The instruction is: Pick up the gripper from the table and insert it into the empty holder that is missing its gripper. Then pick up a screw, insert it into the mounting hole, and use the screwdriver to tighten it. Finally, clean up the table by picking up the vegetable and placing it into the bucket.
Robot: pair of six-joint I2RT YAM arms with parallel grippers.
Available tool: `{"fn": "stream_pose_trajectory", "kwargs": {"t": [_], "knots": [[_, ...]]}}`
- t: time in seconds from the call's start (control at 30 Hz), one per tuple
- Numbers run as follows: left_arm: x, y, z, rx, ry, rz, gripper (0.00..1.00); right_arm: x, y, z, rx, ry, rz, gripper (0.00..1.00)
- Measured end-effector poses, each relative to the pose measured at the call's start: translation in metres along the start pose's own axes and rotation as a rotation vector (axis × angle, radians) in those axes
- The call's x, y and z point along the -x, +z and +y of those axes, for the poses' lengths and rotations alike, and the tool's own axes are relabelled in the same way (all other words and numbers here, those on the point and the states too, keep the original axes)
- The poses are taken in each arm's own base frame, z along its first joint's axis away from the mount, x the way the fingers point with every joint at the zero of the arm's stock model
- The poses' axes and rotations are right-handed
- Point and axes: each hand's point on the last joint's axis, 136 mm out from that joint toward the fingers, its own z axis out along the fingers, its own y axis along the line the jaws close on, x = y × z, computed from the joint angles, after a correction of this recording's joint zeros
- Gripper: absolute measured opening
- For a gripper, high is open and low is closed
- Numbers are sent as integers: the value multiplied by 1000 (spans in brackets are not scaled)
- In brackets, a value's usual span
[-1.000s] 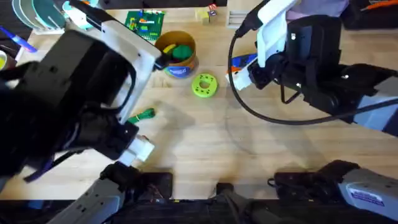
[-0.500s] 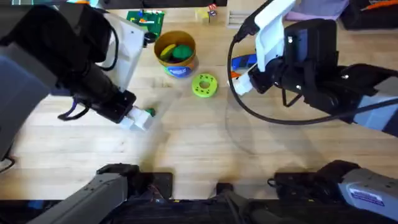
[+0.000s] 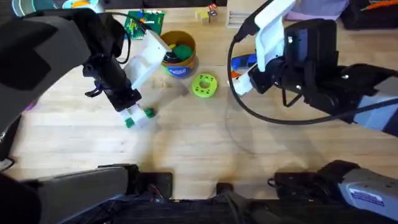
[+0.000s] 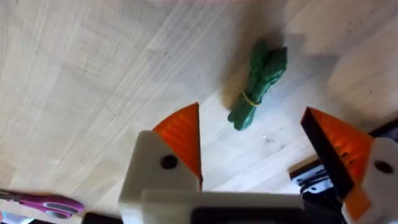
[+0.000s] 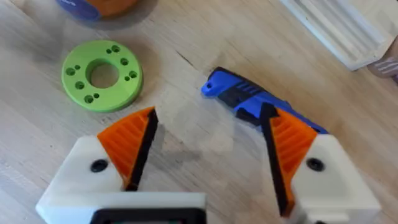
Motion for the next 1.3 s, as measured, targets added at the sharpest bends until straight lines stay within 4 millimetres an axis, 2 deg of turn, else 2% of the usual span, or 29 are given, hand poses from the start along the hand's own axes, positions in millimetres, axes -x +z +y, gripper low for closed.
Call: {"fn": "stream_pose_trajectory", "kwargs": {"t": [0.1, 0.3, 1.3], "knots": [[-5, 16, 3, -15, -18, 9, 995, 0, 0, 0, 0, 0, 0, 994], [-16, 50, -10, -78, -11, 53, 994, 0, 0, 0, 0, 0, -1, 994], [-13, 54, -4, -33, -4, 29, 992, 0, 0, 0, 0, 0, -1, 992]]}}
